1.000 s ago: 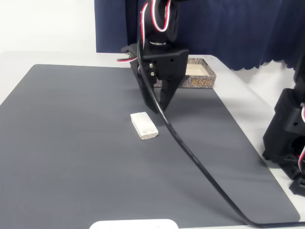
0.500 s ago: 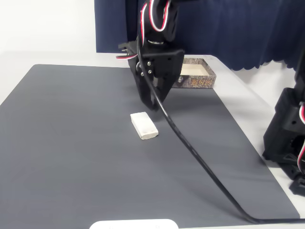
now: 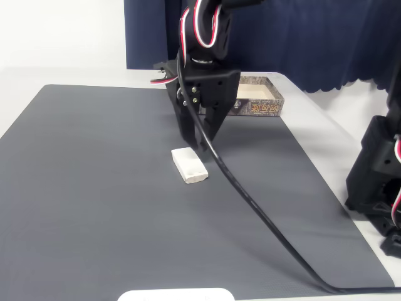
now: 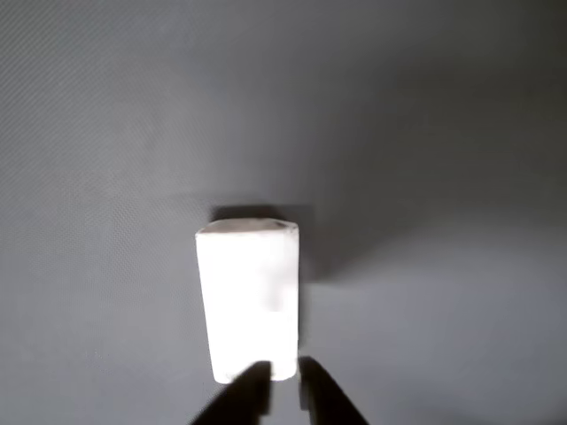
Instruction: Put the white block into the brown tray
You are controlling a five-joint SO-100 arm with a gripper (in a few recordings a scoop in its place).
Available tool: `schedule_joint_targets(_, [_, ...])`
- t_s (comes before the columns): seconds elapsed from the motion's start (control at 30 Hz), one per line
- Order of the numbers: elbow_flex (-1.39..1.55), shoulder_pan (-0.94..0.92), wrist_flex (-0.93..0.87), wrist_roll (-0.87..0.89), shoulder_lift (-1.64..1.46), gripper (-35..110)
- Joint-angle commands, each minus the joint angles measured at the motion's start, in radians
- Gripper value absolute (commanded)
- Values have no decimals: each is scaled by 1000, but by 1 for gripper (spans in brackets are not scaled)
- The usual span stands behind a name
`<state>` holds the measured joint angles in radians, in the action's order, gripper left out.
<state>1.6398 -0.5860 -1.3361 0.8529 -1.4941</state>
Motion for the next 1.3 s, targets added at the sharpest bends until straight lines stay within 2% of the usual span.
schedule_joint_targets(0.0, [-44, 11, -2, 6, -11, 12])
schedule_joint_targets(0.43, [-18, -17, -35, 26, -44, 31])
schedule_joint_targets(0.77, [-28, -38, -77, -74, -38, 39])
schedule_joint_targets(0.97, [-35, -41, -98, -61, -28, 40])
schedule_joint_targets(1.27, [-38, -29, -40, -57, 0, 42])
